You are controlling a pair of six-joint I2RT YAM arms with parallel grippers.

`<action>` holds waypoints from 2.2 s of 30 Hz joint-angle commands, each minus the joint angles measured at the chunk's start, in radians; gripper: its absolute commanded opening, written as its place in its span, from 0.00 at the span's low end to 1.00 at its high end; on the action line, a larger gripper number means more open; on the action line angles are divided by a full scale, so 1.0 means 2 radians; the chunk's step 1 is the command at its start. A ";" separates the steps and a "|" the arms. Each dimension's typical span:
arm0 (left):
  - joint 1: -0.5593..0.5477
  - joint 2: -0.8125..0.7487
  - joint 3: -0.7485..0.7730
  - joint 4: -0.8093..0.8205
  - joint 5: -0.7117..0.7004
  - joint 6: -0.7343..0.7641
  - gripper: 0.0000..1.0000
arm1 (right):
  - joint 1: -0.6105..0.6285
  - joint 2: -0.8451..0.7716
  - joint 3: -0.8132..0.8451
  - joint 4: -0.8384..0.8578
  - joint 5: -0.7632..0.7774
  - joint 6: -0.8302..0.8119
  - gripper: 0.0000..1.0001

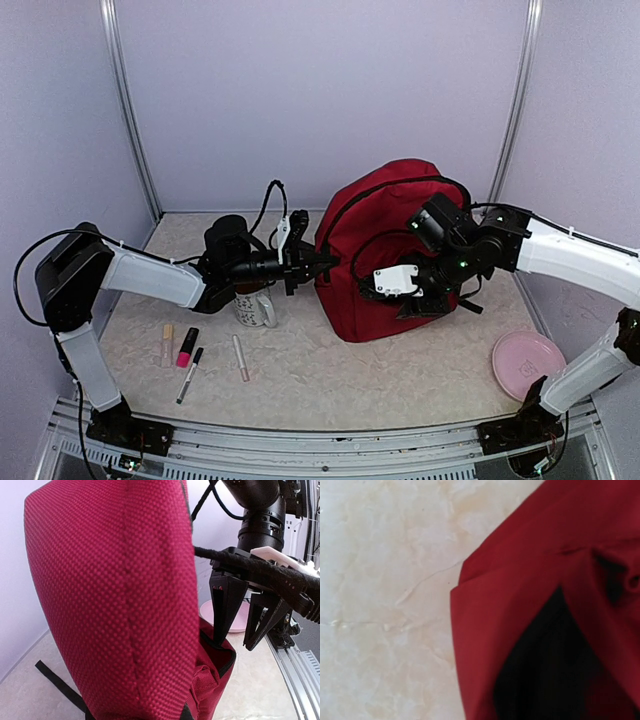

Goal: Pack the student bag
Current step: Open the lower front pocket of the student bag, then pick up the pen from the center of the board.

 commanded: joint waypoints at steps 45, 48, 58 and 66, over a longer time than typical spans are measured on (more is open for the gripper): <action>0.003 -0.010 0.044 -0.078 0.069 0.039 0.00 | 0.254 0.460 0.187 0.366 0.222 0.485 0.68; 0.001 -0.009 0.043 -0.078 0.069 0.039 0.00 | 0.239 0.473 0.204 0.362 0.212 0.497 0.62; 0.001 -0.011 0.036 -0.074 0.069 0.042 0.00 | 0.227 0.494 0.220 0.340 0.141 0.511 0.44; 0.001 -0.011 0.036 -0.071 0.070 0.040 0.00 | 0.225 0.466 0.171 0.318 0.135 0.558 0.16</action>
